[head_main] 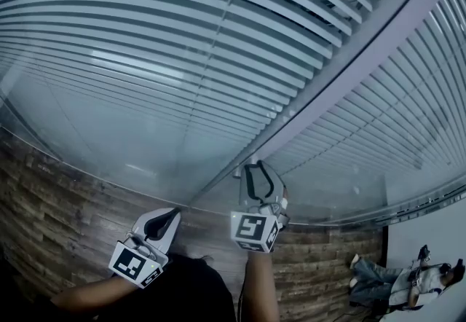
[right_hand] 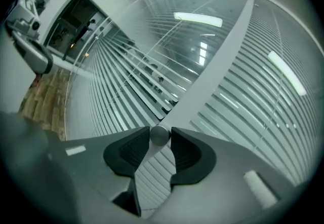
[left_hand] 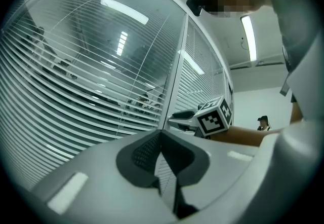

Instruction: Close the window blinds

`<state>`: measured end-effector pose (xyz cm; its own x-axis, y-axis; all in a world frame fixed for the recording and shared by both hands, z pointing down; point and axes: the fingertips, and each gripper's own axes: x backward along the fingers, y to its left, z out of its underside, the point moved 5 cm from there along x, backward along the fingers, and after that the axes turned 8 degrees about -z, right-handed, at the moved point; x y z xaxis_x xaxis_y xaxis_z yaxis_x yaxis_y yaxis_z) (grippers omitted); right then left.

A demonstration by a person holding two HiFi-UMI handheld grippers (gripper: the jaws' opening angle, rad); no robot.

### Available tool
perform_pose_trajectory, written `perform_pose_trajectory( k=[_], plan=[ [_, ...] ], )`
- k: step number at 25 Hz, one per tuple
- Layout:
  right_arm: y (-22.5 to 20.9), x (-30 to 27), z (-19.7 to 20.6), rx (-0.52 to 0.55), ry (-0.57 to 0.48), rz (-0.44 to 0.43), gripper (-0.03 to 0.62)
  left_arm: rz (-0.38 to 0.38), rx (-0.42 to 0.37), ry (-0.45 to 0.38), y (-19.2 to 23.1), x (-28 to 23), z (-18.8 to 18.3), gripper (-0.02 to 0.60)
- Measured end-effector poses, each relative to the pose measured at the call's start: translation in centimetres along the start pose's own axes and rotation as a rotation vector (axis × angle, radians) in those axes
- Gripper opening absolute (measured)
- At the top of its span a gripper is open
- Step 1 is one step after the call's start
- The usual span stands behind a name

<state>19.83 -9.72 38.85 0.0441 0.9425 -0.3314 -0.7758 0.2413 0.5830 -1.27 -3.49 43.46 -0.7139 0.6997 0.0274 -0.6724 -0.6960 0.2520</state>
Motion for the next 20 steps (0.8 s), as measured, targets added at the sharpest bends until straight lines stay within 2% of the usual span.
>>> perform_pose_trajectory(
  k=[1, 4, 6, 13, 14, 16, 20],
  plan=[
    [-0.2, 0.0, 0.2, -0.089, -0.035, -0.012, 0.138, -0.001, 0.001, 0.0, 0.1, 0.0, 0.1, -0.002],
    [-1.0, 0.7, 1.0, -0.489, -0.189, -0.049, 0.178, -0.009, 0.007, -0.002, 0.3, 0.4, 0.2, -0.002],
    [-1.3, 1.1, 1.2, -0.659, -0.244, -0.049, 0.183, -0.02, 0.01, -0.001, 0.4, 0.8, 0.0, -0.002],
    [-1.5, 0.9, 0.6, -0.833, -0.304, -0.003, 0.178, -0.025, 0.009, 0.001, 0.2, 1.0, -0.6, -0.002],
    [-1.5, 0.9, 0.7, -0.845, -0.305, 0.01, 0.158, -0.025, 0.007, 0.003, 0.3, 1.1, -0.5, -0.002],
    [-1.6, 0.9, 0.9, -0.846, -0.298, 0.029, 0.13, -0.026, 0.008, 0.008, 0.4, 1.3, -0.3, -0.002],
    [-2.2, 1.1, 0.2, -0.803, -0.279, 0.025, 0.127, -0.03, 0.01, -0.004, 0.3, 1.5, -1.4, -0.002]
  ],
)
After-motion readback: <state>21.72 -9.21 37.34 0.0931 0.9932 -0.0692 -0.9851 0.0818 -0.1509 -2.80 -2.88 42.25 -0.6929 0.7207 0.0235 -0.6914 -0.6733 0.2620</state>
